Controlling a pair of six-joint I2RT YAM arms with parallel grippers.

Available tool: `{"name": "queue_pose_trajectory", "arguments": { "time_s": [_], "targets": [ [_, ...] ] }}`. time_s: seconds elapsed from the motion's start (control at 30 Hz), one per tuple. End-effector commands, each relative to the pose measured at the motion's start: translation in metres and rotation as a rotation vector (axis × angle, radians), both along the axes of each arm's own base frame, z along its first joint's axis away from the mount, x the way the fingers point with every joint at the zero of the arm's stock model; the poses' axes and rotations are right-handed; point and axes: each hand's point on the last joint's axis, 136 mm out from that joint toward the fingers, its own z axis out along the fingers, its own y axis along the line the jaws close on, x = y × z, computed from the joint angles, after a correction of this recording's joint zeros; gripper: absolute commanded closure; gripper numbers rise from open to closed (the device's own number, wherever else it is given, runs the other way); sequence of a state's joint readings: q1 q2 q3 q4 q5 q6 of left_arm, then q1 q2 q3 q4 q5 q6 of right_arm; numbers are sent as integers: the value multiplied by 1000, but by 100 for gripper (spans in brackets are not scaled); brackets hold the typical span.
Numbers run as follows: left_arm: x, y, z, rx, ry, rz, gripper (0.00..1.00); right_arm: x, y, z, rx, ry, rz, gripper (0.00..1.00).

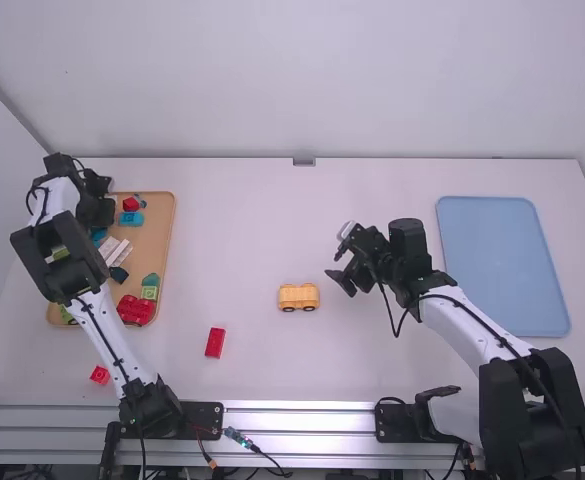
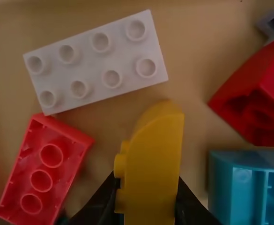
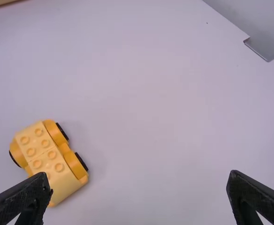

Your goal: Assemble lego blocks to make yellow taxi

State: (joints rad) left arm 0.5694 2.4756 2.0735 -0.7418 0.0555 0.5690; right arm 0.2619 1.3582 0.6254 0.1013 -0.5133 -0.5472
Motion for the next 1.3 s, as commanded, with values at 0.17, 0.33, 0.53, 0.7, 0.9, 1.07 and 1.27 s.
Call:
{"name": "queue_pose_trajectory", "arguments": {
  "time_s": [0.17, 0.33, 0.53, 0.7, 0.9, 1.07, 1.27],
  "targets": [
    [3, -6, 29, -20, -33, 67, 98, 1, 1, 6, 7, -14, 1, 1],
    [1, -12, 48, -33, -21, 75, 98, 1, 1, 6, 7, -15, 2, 1],
    [3, -16, 78, -46, -75, 137, 98, 2, 1, 7, 8, -21, 1, 1],
    [-1, -48, 100, -132, -98, 19, 98, 2, 1, 8, 11, -25, 2, 1],
    [-5, -73, 121, -66, -171, -7, 98, 3, 2, 9, 14, -31, 4, 1],
    [-15, -127, 150, 34, -270, -196, 98, 3, 3, 11, 20, -35, 5, 1],
    [-48, -260, 181, 103, -291, -717, 98, 19, 8, 34, 212, 40, -143, 1]
  ]
}}
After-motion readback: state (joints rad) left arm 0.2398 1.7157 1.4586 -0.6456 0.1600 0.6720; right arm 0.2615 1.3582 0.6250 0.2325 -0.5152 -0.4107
